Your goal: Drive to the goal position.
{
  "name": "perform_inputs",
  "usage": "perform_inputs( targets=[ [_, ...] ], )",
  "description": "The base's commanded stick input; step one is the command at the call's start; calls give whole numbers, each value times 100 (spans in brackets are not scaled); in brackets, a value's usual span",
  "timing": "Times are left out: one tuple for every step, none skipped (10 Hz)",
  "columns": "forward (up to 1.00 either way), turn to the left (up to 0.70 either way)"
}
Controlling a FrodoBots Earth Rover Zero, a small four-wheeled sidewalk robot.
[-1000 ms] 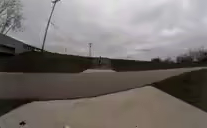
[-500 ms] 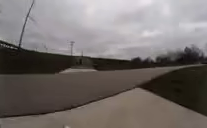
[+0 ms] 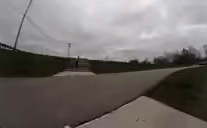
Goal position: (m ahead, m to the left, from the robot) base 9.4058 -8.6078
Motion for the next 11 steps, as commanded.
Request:
perform_inputs(
  targets=[
    [100,0],
    [100,0],
    [100,0],
    [100,0],
    [100,0],
    [100,0],
    [100,0],
    [100,0],
    [100,0],
    [100,0],
    [100,0]
  ],
)
